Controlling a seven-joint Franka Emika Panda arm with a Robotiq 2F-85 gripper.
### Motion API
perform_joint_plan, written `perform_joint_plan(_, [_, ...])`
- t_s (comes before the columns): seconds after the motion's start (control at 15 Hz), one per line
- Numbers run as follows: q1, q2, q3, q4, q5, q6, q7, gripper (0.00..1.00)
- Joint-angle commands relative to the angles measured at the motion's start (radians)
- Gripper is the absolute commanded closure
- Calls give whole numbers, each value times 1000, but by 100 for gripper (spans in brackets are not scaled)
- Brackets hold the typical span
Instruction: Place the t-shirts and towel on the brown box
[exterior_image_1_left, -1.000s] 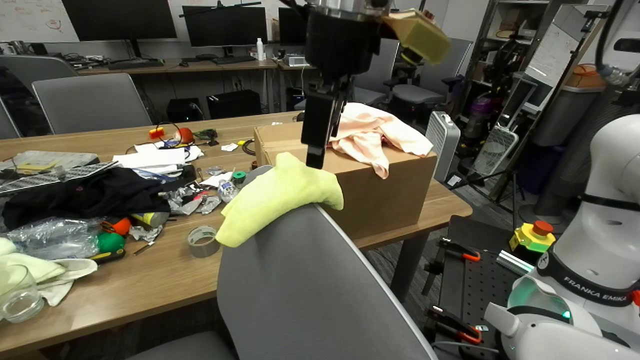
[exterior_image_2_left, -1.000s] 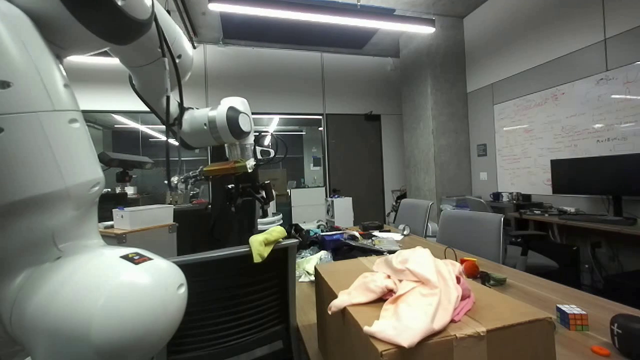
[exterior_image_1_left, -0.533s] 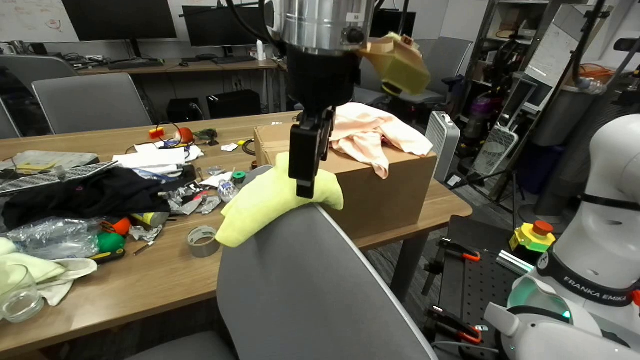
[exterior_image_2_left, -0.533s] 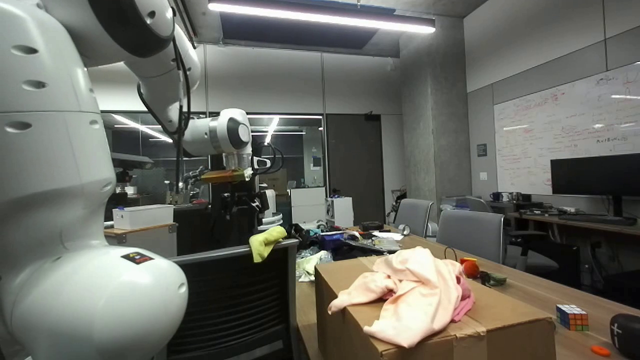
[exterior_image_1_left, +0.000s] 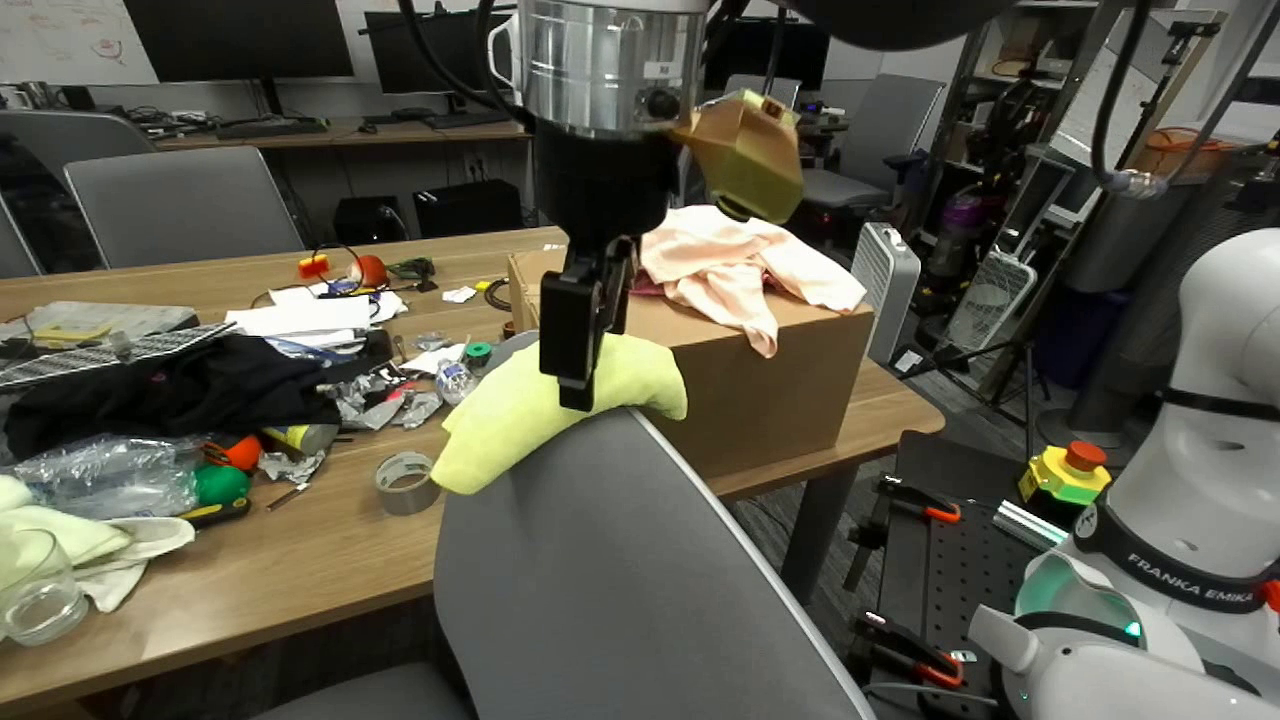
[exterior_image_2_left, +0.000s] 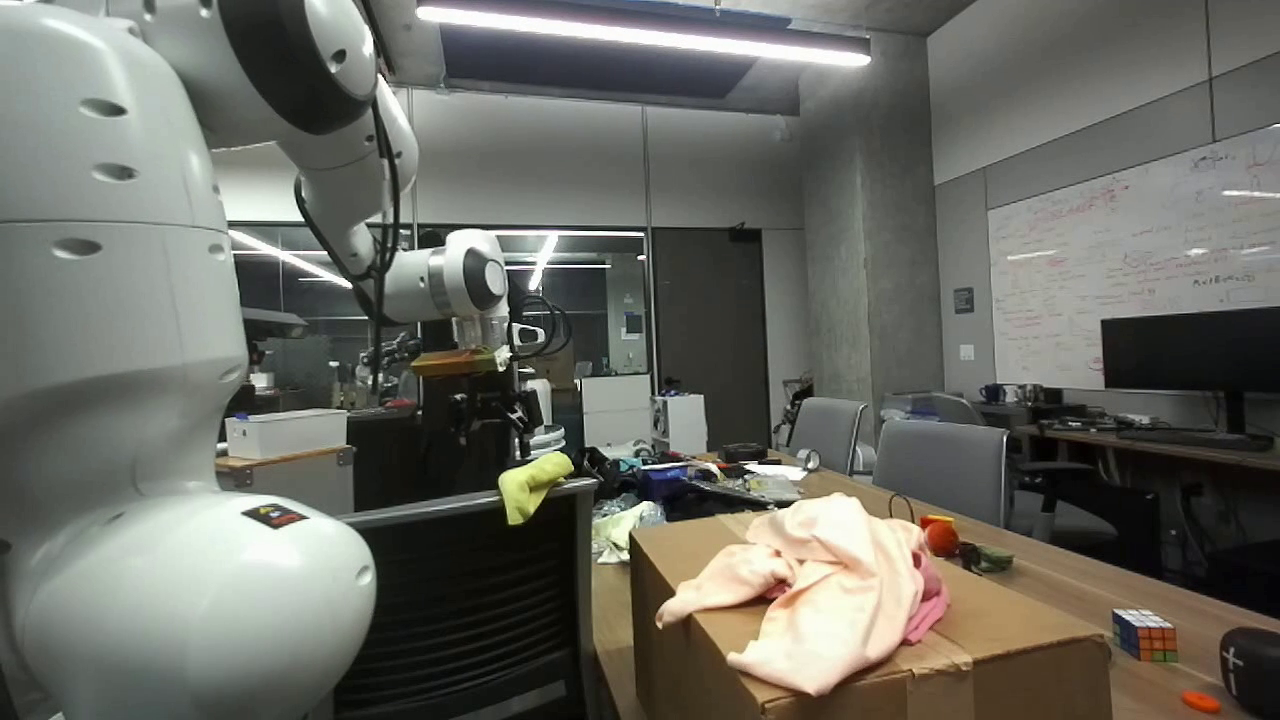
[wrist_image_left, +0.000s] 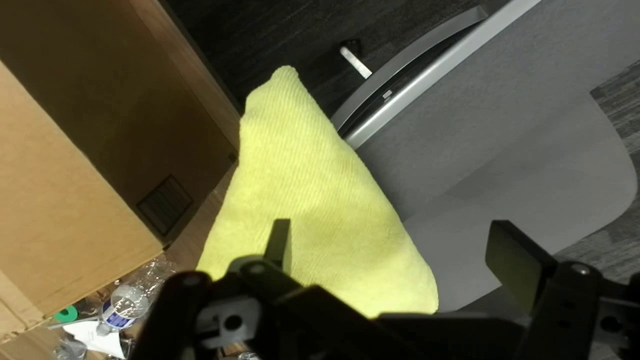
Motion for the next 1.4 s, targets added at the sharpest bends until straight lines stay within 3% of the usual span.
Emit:
perform_joint_plan(0.0, [-3,59,-5,41,-69,45,49,0])
perform_joint_plan(0.33, [-4,112,-21,53,-184,72,126,0])
perform_joint_plan(0.8, [2,143,-37,70,-239,61,167,0])
perform_joint_plan(0.87, [2,144,-38,74,-240,58,164,25])
perform_joint_plan(0.93, [2,145,-38,74,-242,60,165,25])
perform_joint_plan(1.33, [3,143,-40,83,-248,61,163,72])
